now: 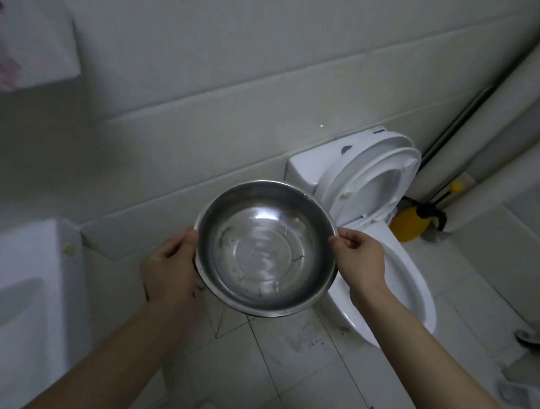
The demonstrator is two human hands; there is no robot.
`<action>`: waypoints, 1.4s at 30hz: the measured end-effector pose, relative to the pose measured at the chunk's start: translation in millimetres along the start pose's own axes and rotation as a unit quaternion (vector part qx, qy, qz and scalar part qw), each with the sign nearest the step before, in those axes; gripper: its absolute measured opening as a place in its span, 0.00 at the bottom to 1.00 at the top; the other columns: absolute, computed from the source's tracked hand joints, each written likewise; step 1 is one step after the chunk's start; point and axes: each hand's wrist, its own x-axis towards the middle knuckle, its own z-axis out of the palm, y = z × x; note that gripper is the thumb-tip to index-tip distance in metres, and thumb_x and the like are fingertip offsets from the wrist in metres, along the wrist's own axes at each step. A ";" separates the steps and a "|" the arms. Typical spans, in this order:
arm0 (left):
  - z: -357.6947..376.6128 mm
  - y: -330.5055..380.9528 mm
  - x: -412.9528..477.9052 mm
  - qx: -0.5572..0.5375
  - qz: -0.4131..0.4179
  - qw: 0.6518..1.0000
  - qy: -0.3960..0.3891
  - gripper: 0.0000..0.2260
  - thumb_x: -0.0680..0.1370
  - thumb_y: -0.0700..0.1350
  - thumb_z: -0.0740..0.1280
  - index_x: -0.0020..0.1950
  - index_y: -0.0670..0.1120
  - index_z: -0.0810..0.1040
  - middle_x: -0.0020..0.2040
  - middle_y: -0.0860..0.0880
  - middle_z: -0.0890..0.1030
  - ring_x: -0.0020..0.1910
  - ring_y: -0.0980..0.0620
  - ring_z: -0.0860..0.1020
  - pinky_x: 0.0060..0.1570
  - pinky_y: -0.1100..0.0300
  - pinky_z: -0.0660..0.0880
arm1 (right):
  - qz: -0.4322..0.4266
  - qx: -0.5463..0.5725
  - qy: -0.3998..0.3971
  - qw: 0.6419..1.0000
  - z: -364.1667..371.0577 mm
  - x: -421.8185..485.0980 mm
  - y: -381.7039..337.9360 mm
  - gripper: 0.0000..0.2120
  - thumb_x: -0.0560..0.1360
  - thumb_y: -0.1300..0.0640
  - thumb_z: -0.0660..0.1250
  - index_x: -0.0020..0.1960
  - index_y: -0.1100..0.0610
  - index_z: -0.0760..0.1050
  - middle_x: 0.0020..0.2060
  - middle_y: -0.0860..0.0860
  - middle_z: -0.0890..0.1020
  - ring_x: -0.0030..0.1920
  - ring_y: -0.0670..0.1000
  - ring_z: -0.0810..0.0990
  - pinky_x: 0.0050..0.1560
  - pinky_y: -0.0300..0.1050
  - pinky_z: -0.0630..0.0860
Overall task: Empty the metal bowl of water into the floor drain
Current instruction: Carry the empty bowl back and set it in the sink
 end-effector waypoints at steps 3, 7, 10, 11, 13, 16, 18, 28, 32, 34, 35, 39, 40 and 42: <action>-4.2 35.4 -16.2 0.004 0.011 1.000 -0.013 0.07 0.78 0.45 0.74 0.55 0.47 0.86 0.45 0.54 0.88 0.44 0.56 0.85 0.44 0.62 0.80 | -0.004 0.003 0.006 1.000 -15.8 -22.7 -27.8 0.10 0.76 0.59 0.70 0.57 0.53 0.82 0.42 0.51 0.86 0.44 0.50 0.83 0.55 0.50 0.83; -12.5 67.9 -31.3 0.000 0.016 1.000 -0.026 0.10 0.77 0.45 0.74 0.58 0.45 0.86 0.50 0.51 0.88 0.49 0.52 0.85 0.54 0.55 0.81 | -0.011 -0.006 0.010 1.000 -31.1 -51.0 -55.4 0.08 0.75 0.56 0.69 0.53 0.52 0.83 0.39 0.51 0.86 0.43 0.51 0.84 0.55 0.55 0.83; -19.4 92.4 -40.2 -0.020 0.013 0.999 -0.032 0.12 0.77 0.44 0.74 0.59 0.43 0.85 0.51 0.49 0.87 0.49 0.53 0.85 0.54 0.56 0.80 | -0.017 -0.001 0.009 1.000 -37.9 -70.2 -75.5 0.08 0.75 0.56 0.69 0.54 0.53 0.83 0.40 0.51 0.86 0.44 0.52 0.85 0.54 0.54 0.83; -21.7 97.7 -41.9 -0.023 0.011 0.999 -0.036 0.12 0.77 0.44 0.74 0.59 0.43 0.85 0.51 0.49 0.87 0.48 0.53 0.85 0.52 0.57 0.80 | -0.019 -0.003 0.008 1.000 -38.8 -74.8 -80.5 0.08 0.76 0.57 0.69 0.54 0.53 0.83 0.40 0.51 0.85 0.44 0.52 0.84 0.53 0.53 0.84; -27.1 108.0 -45.6 -0.030 0.014 0.999 -0.035 0.11 0.77 0.43 0.74 0.59 0.43 0.85 0.51 0.49 0.87 0.48 0.54 0.85 0.51 0.59 0.78 | -0.020 -0.006 0.011 1.000 -39.9 -86.4 -89.7 0.08 0.76 0.58 0.69 0.54 0.54 0.82 0.41 0.52 0.85 0.44 0.52 0.84 0.52 0.52 0.83; -36.2 121.3 -51.3 -0.036 0.012 0.998 -0.043 0.11 0.77 0.41 0.73 0.59 0.41 0.85 0.50 0.49 0.87 0.48 0.54 0.84 0.54 0.58 0.78 | -0.026 -0.004 0.019 0.999 -41.4 -103.3 -102.2 0.08 0.76 0.59 0.69 0.54 0.55 0.82 0.41 0.52 0.85 0.44 0.52 0.84 0.52 0.52 0.83; -44.2 128.1 -55.5 -0.039 0.007 0.998 -0.048 0.12 0.77 0.42 0.73 0.60 0.42 0.84 0.51 0.49 0.87 0.48 0.54 0.84 0.55 0.57 0.78 | -0.030 -0.007 0.024 0.999 -41.5 -114.9 -110.6 0.07 0.76 0.59 0.68 0.53 0.54 0.81 0.40 0.52 0.85 0.44 0.52 0.85 0.54 0.54 0.83; -85.6 162.5 -74.3 -0.064 -0.002 0.998 -0.009 0.09 0.76 0.40 0.74 0.56 0.42 0.84 0.47 0.49 0.86 0.46 0.52 0.83 0.45 0.62 0.77 | -0.059 -0.038 -0.003 0.998 -25.6 -154.3 -127.8 0.03 0.77 0.60 0.69 0.50 0.55 0.79 0.42 0.55 0.85 0.46 0.56 0.84 0.54 0.57 0.82; -112.0 160.9 -79.0 -0.072 -0.006 0.997 0.023 0.10 0.74 0.41 0.76 0.56 0.42 0.86 0.50 0.47 0.87 0.53 0.46 0.85 0.61 0.50 0.79 | -0.074 -0.055 -0.037 0.995 -12.2 -167.2 -121.8 0.02 0.76 0.59 0.69 0.48 0.55 0.80 0.41 0.54 0.84 0.46 0.56 0.84 0.55 0.60 0.82; -124.7 161.1 -83.9 -0.075 -0.005 0.996 0.038 0.11 0.74 0.41 0.77 0.56 0.42 0.86 0.51 0.46 0.87 0.53 0.46 0.85 0.63 0.48 0.79 | -0.078 -0.060 -0.051 0.994 -7.9 -175.1 -122.1 0.02 0.77 0.60 0.68 0.48 0.56 0.80 0.40 0.54 0.84 0.44 0.55 0.83 0.50 0.57 0.83; -131.1 162.2 -87.6 -0.078 -0.003 0.996 0.043 0.11 0.74 0.41 0.77 0.56 0.42 0.86 0.52 0.46 0.87 0.54 0.45 0.85 0.63 0.48 0.78 | -0.081 -0.060 -0.056 0.993 -6.7 -179.3 -122.9 0.02 0.77 0.61 0.68 0.49 0.58 0.80 0.39 0.54 0.83 0.42 0.54 0.83 0.44 0.52 0.82; -154.2 168.3 -104.1 -0.107 0.000 0.992 0.061 0.11 0.75 0.39 0.76 0.56 0.40 0.85 0.52 0.45 0.87 0.53 0.45 0.84 0.63 0.48 0.79 | -0.103 -0.052 -0.066 0.991 -2.5 -197.3 -129.6 0.04 0.77 0.61 0.68 0.51 0.59 0.79 0.41 0.55 0.84 0.39 0.52 0.82 0.34 0.42 0.74; -161.8 170.0 -108.5 -0.115 0.000 0.991 0.066 0.10 0.75 0.39 0.76 0.56 0.40 0.85 0.52 0.44 0.87 0.53 0.45 0.85 0.63 0.48 0.79 | -0.106 -0.052 -0.074 0.990 -0.3 -201.7 -130.7 0.04 0.77 0.61 0.69 0.51 0.59 0.80 0.42 0.55 0.85 0.42 0.53 0.83 0.38 0.43 0.75; -173.3 172.2 -113.9 -0.125 -0.001 0.989 0.074 0.09 0.75 0.39 0.76 0.54 0.41 0.86 0.51 0.44 0.87 0.53 0.45 0.85 0.62 0.47 0.79 | -0.113 -0.054 -0.089 0.988 3.9 -208.7 -134.0 0.04 0.77 0.60 0.69 0.51 0.58 0.80 0.43 0.55 0.85 0.46 0.55 0.84 0.45 0.46 0.77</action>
